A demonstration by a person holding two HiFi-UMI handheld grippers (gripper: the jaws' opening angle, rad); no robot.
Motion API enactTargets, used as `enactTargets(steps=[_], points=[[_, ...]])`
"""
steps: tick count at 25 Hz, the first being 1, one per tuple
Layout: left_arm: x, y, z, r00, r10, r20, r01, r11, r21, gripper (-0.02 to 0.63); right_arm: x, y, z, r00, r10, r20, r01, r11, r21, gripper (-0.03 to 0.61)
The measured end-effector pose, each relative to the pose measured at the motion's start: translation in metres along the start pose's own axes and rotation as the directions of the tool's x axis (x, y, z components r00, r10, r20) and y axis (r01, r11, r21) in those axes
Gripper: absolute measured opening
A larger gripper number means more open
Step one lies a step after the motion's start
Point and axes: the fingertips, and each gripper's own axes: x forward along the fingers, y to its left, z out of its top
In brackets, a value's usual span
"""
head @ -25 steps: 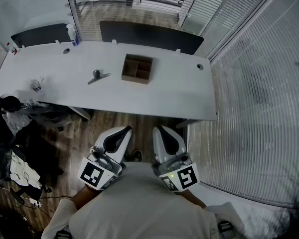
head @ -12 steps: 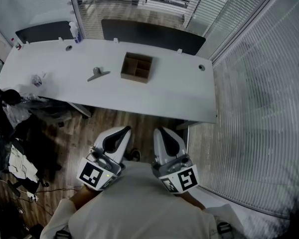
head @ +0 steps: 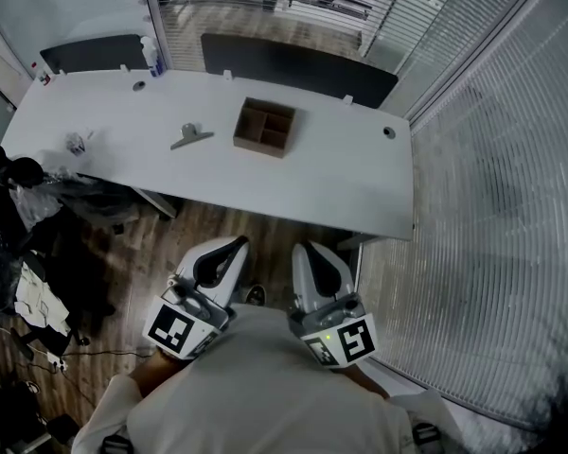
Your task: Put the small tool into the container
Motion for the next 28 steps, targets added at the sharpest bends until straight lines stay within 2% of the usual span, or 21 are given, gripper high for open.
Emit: enactTargets(steps=[7, 13, 21, 28], points=[[0.005, 0.019, 0.001, 1.000, 0.017, 0.015, -0.017, 1.000, -0.006, 0.002, 0.023, 0.000, -0.003, 1.000, 0.022, 0.002, -0.022, 1.000, 0.002, -0.002], [0.016, 0.052, -0.015, 0.999, 0.030, -0.012, -0.030, 0.999, -0.014, 0.002, 0.050, -0.016, -0.019, 1.000, 0.010, -0.017, -0.010, 0.999, -0.040, -0.002], [0.046, 0.111, -0.016, 0.999, 0.046, -0.004, -0.046, 0.998, -0.050, 0.002, 0.112, -0.037, -0.033, 0.998, -0.003, -0.059, 0.000, 0.999, -0.039, -0.002], [0.074, 0.175, -0.012, 0.999, 0.032, -0.005, -0.032, 0.998, -0.047, 0.002, 0.187, -0.046, -0.036, 0.998, -0.001, -0.061, -0.002, 0.999, -0.053, -0.002]])
